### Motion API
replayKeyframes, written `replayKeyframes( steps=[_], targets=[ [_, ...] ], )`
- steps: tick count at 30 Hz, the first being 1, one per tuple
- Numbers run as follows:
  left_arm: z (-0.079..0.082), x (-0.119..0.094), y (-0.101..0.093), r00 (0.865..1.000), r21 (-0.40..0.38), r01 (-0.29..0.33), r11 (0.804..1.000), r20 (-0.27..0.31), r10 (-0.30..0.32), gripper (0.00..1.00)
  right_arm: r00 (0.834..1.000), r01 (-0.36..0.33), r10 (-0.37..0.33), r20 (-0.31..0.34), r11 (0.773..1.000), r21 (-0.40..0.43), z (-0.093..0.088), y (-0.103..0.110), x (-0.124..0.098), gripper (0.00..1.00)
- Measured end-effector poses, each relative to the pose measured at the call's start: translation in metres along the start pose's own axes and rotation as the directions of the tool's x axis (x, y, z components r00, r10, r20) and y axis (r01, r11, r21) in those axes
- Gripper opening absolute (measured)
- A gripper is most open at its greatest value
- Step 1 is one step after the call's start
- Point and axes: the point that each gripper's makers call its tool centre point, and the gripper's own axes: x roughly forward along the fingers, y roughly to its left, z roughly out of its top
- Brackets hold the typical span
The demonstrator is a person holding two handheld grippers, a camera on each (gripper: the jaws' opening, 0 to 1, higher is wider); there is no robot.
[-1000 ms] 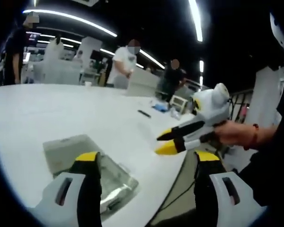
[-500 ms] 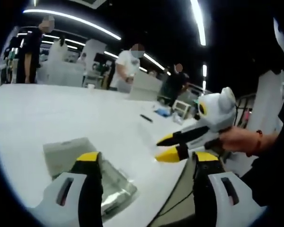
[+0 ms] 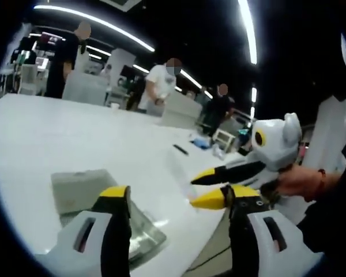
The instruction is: Insert the divider into the dual guide fixture by aligning both edges with the guide slots and pushing it downward to the bottom, including one-sided entry, uneven engagement, binding, and posture correction.
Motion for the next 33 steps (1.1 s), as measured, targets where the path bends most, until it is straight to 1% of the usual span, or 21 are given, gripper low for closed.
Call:
replayKeyframes(
  steps=[4, 8, 11, 17, 22, 25, 27, 30, 33],
  targets=[
    [0.003, 0.001, -0.001, 1.000, -0.038, 0.010, 0.999, 0.018, -0.010, 0.63, 1.000, -0.001, 0.001, 0.005, 1.000, -0.003, 0.003, 0.000, 0.000, 0.27],
    [0.004, 0.002, 0.000, 0.999, -0.060, 0.007, 0.998, 0.031, -0.006, 0.61, 1.000, -0.007, 0.007, 0.016, 1.000, 0.000, 0.006, 0.003, -0.001, 0.27],
    [0.008, 0.002, -0.001, 0.998, -0.083, 0.015, 0.996, 0.058, -0.010, 0.61, 0.999, -0.024, 0.023, 0.032, 1.000, 0.015, 0.010, 0.009, 0.000, 0.27],
    [0.010, 0.001, 0.003, 0.998, -0.091, -0.004, 0.996, 0.062, 0.009, 0.60, 0.998, -0.039, 0.039, 0.047, 0.999, 0.001, 0.018, 0.014, 0.001, 0.27],
    [0.014, 0.000, 0.006, 0.997, -0.104, -0.014, 0.994, 0.079, 0.023, 0.57, 0.997, -0.049, 0.050, 0.064, 0.999, -0.013, 0.026, 0.016, 0.000, 0.27],
    [0.017, 0.001, 0.004, 0.995, -0.119, -0.008, 0.993, 0.094, 0.020, 0.55, 0.996, -0.055, 0.056, 0.074, 0.998, -0.017, 0.029, 0.017, -0.001, 0.27],
    [0.016, 0.001, 0.003, 0.996, -0.123, -0.009, 0.992, 0.093, 0.020, 0.53, 0.995, -0.059, 0.061, 0.080, 0.998, -0.021, 0.031, 0.019, -0.002, 0.27],
    [0.017, 0.000, 0.002, 0.995, -0.128, -0.011, 0.992, 0.099, 0.024, 0.52, 0.994, -0.064, 0.066, 0.088, 0.998, -0.026, 0.032, 0.021, -0.003, 0.27],
    [0.020, -0.001, 0.001, 0.992, -0.150, -0.012, 0.989, 0.120, 0.030, 0.50, 0.993, -0.070, 0.072, 0.098, 0.997, -0.024, 0.033, 0.024, -0.007, 0.27]
  ],
)
